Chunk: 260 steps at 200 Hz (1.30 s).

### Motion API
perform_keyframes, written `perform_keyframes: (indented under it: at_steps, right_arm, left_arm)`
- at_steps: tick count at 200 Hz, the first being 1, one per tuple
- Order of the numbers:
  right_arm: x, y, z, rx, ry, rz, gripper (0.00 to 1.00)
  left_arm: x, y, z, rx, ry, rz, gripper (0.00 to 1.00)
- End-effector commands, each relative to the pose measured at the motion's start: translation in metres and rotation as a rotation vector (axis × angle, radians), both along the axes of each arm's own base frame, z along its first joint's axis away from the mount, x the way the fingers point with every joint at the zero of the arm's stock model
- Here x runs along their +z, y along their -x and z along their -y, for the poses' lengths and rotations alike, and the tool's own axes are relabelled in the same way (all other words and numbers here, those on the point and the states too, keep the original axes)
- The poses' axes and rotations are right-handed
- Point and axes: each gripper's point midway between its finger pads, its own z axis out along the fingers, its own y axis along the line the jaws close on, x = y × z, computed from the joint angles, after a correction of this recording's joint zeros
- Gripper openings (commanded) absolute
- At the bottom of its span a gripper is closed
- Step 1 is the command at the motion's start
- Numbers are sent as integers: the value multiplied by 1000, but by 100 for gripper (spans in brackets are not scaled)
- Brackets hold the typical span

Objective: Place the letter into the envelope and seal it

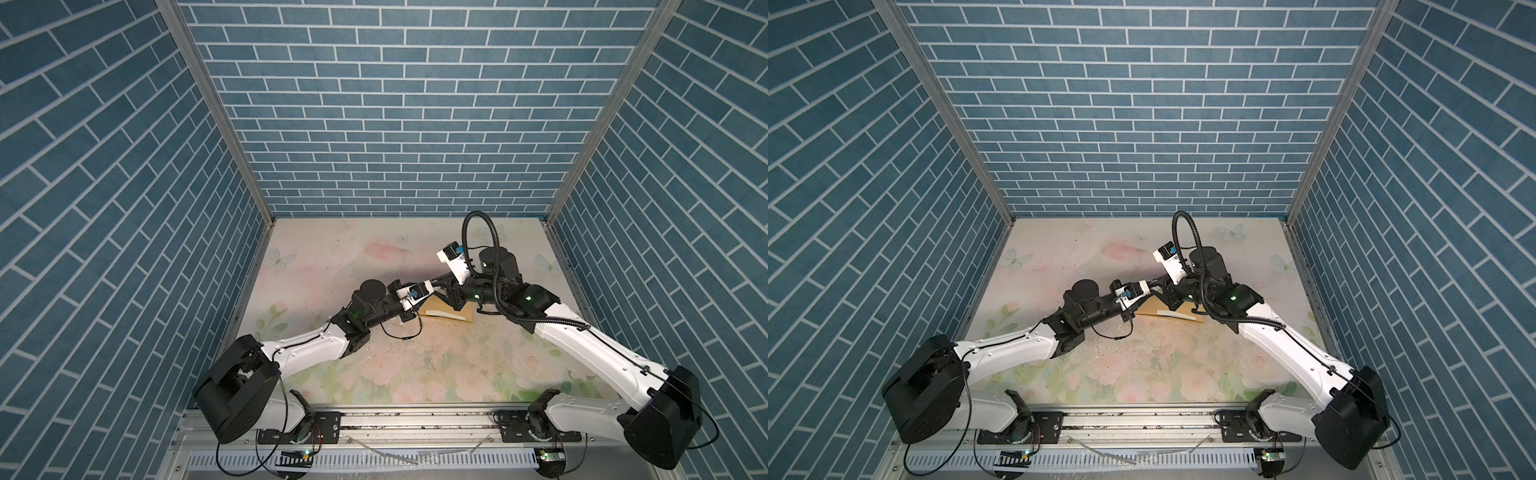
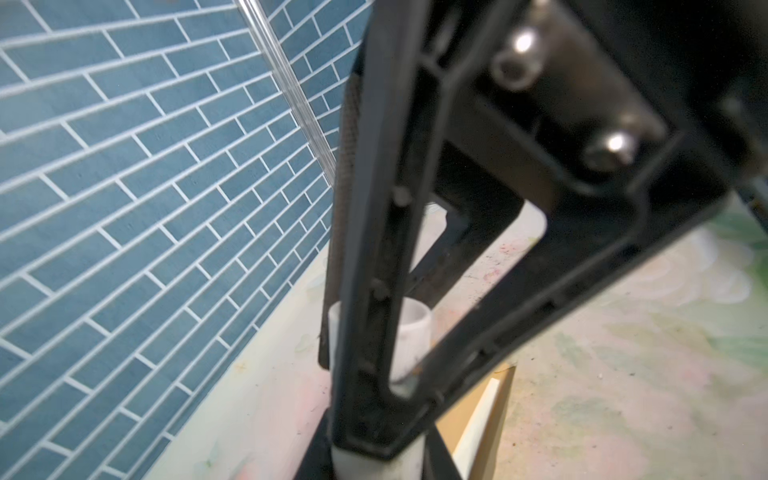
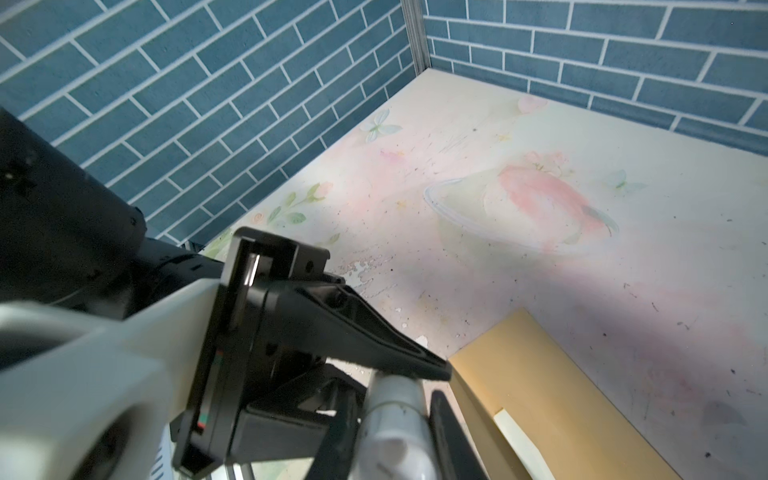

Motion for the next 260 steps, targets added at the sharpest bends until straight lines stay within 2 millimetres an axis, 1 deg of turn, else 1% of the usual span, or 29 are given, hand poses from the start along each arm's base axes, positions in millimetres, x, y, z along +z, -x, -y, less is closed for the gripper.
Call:
perform_keyframes:
  at_steps: [1, 7, 22, 31, 40, 67, 85, 110, 140, 172, 215, 249, 260]
  right_arm:
    - [31, -1, -6, 15, -64, 20, 0]
    - [30, -1, -6, 16, -63, 18, 0]
    - [29, 0, -7, 25, -64, 26, 1]
    - [28, 0, -7, 29, -61, 32, 12]
    - [29, 0, -6, 32, -59, 42, 21]
    - [33, 4, -2, 35, -56, 75, 46]
    - [37, 8, 2, 34, -63, 85, 58]
    - [40, 20, 4, 73, -77, 102, 64]
    - [44, 29, 8, 100, -84, 130, 65]
    - [38, 34, 5, 135, -81, 100, 64]
    - [28, 27, -1, 138, -50, 65, 64]
    - [26, 21, -8, 136, -60, 52, 53]
    - [26, 21, -10, 135, -60, 51, 52]
  left_arm:
    - [-7, -3, -3, 14, 27, -8, 6]
    - [-6, -3, -4, 16, 35, -9, 0]
    - [-5, -1, -5, 17, 54, -2, 0]
    - [-5, -1, -6, 21, 65, 1, 0]
    - [-3, -1, -7, 25, 77, 2, 0]
    - [2, 4, -7, 3, 108, -2, 0]
    - [8, 10, -7, -21, 138, -3, 0]
    - [15, 17, -7, -74, 169, -26, 0]
    - [22, 22, -6, -126, 205, -50, 0]
    - [26, 23, -8, -140, 243, -72, 0]
    - [29, 23, -5, -153, 256, -71, 0]
    - [32, 23, -5, -161, 268, -74, 0]
    - [32, 23, -5, -161, 269, -78, 0]
